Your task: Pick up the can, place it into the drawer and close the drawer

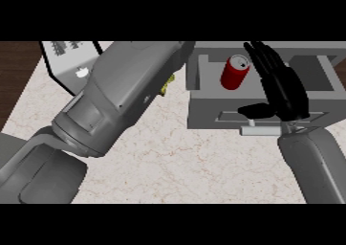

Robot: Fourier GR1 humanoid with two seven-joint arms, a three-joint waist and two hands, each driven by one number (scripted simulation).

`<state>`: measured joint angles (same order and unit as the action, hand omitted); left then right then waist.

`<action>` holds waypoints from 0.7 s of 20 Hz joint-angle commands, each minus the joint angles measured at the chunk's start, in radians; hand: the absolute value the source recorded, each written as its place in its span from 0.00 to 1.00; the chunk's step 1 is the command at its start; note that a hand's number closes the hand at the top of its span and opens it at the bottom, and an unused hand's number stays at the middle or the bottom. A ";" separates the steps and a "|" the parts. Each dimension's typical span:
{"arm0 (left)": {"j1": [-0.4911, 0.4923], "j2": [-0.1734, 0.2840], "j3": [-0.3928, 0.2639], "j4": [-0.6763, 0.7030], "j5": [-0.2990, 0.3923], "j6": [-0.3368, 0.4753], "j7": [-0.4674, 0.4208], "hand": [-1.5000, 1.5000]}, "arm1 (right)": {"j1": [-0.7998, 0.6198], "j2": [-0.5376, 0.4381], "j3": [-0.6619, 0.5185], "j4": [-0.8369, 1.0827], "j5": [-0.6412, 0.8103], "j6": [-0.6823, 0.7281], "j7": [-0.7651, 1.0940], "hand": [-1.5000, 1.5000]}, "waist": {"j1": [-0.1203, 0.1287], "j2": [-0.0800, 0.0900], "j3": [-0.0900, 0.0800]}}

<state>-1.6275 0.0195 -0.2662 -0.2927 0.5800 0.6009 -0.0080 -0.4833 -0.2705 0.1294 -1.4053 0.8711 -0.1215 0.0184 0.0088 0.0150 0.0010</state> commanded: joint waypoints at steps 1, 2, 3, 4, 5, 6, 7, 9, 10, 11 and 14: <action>0.019 0.051 0.009 -0.021 -0.010 -0.032 0.021 0.00 | -0.047 0.059 0.023 0.189 0.096 -0.137 -0.040 0.00 | 0.010 -0.005 0.000; 0.014 0.034 -0.002 -0.023 -0.028 0.002 0.035 0.00 | -0.115 0.037 -0.015 0.227 0.065 -0.093 -0.043 0.00 | 0.007 -0.008 0.000; 0.021 0.037 0.017 -0.023 -0.015 0.000 0.021 0.00 | -0.130 0.092 0.019 0.281 0.115 -0.148 -0.022 0.00 | 0.010 -0.004 0.000; 0.054 0.090 0.001 -0.032 -0.032 -0.035 0.014 0.00 | -0.138 0.064 -0.025 0.326 0.090 -0.174 -0.066 0.00 | 0.021 -0.005 0.000; 0.071 0.065 0.007 -0.051 -0.026 -0.025 0.004 0.00 | -0.139 0.076 -0.018 0.386 0.132 -0.237 -0.076 0.00 | 0.024 -0.005 0.000; 0.040 0.075 0.007 -0.050 -0.034 -0.012 0.039 0.00 | -0.188 0.110 -0.023 0.416 0.130 -0.235 -0.046 0.00 | 0.017 -0.006 0.000; 0.114 0.065 -0.008 -0.085 -0.039 -0.036 0.015 0.00 | -0.205 0.086 -0.053 0.464 0.122 -0.260 -0.075 0.00 | 0.033 -0.009 0.000; 0.104 0.119 0.003 -0.088 -0.039 -0.055 0.033 0.00 | -0.232 0.130 -0.041 0.529 0.188 -0.359 -0.040 0.00 | 0.035 -0.006 0.000; 0.083 0.107 -0.004 -0.110 -0.041 -0.035 0.086 0.00 | -0.262 0.110 -0.072 0.572 0.184 -0.376 -0.042 0.00 | 0.041 -0.010 0.000; 0.091 0.155 -0.005 -0.117 -0.042 -0.073 0.108 0.00 | -0.286 0.111 -0.080 0.601 0.189 -0.395 -0.044 0.00 | 0.050 -0.010 0.000; 0.115 0.149 -0.008 -0.161 -0.047 -0.060 0.124 0.00 | -0.374 0.112 -0.114 0.712 0.197 -0.458 -0.056 0.00 | 0.057 -0.009 0.000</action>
<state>-1.5356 0.1373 -0.2712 -0.4072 0.5377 0.5538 0.0727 -0.7639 -0.1743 0.0465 -0.8210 1.0379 -0.4986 -0.0465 0.0525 0.0082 0.0010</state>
